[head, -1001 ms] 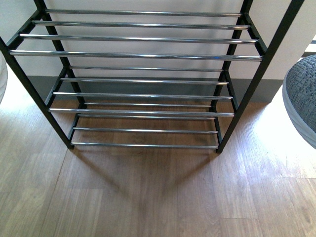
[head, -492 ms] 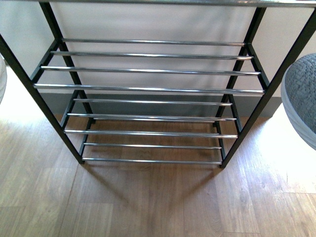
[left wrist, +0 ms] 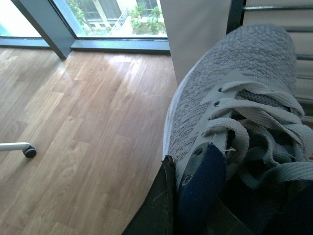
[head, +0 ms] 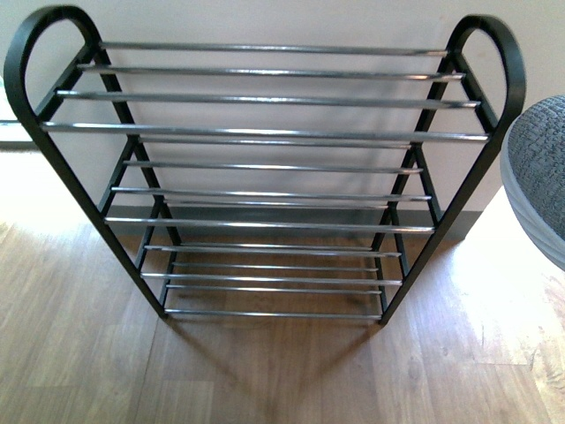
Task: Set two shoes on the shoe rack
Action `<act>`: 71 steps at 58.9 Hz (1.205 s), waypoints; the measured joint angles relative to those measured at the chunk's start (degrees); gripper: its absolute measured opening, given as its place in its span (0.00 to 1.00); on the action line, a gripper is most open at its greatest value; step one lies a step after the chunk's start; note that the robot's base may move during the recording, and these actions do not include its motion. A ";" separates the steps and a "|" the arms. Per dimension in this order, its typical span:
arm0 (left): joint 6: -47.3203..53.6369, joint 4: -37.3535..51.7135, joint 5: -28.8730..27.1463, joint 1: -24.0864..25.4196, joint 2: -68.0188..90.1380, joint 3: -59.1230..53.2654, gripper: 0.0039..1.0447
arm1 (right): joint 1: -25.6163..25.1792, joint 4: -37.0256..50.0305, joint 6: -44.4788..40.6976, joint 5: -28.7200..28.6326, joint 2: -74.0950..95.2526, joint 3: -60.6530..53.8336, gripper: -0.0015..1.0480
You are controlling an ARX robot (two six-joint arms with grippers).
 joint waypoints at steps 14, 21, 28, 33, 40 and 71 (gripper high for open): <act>0.00 0.00 -0.04 0.00 0.04 0.00 0.01 | -0.04 0.02 0.00 0.09 -0.02 0.02 0.01; -0.02 0.00 0.24 0.00 -0.04 0.00 0.01 | -0.02 0.00 0.00 0.17 -0.07 0.02 0.01; -0.02 0.00 -0.28 0.02 -0.24 0.00 0.01 | 0.00 0.02 0.00 -0.42 -0.04 0.02 0.01; 0.02 0.00 -0.55 0.00 -0.20 0.00 0.01 | -0.02 3.50 0.02 -2.12 -0.42 -1.18 0.01; 0.00 0.00 -0.44 0.00 -0.17 0.00 0.01 | 1.60 16.70 1.66 0.11 5.55 -2.38 0.01; -0.02 0.00 -0.13 0.00 -0.17 0.00 0.01 | 5.73 44.22 10.38 16.06 66.38 22.40 0.01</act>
